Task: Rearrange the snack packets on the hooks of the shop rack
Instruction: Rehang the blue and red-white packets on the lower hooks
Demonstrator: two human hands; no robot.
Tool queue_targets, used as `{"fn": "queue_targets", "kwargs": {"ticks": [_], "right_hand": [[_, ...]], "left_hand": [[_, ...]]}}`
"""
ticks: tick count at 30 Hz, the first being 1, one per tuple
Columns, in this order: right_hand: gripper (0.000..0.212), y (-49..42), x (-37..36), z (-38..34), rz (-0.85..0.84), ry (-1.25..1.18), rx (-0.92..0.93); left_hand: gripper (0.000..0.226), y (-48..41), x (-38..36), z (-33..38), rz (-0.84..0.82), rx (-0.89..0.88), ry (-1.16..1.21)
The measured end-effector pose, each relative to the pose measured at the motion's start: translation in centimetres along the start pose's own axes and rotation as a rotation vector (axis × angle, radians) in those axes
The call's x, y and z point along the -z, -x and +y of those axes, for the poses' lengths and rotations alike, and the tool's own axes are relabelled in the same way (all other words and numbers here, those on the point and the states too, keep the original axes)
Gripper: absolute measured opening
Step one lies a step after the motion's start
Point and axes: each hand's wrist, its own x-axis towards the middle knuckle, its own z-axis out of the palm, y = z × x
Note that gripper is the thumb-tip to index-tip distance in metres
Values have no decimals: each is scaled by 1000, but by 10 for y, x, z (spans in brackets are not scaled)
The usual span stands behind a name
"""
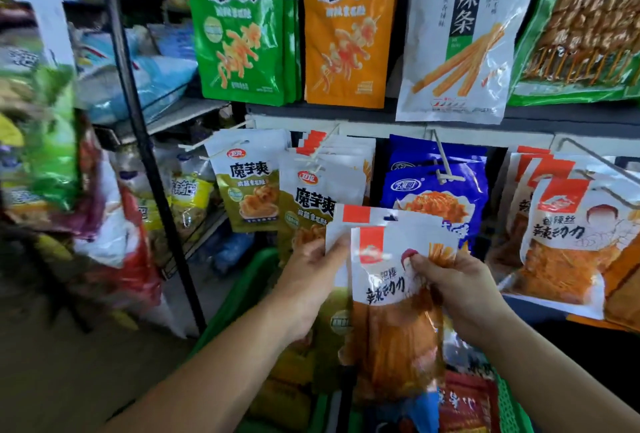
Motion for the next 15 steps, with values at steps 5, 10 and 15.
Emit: {"fn": "queue_targets", "kwargs": {"ticks": [5, 10, 15], "right_hand": [[8, -17, -14, 15, 145, 47, -19], [10, -41, -22, 26, 191, 88, -27], [7, -47, -14, 29, 209, 150, -14]], "left_hand": [[18, -19, 28, -27, -33, -3, -21], [28, -47, 56, -31, 6, 58, 120], [27, -75, 87, -29, 31, 132, 342]]}}
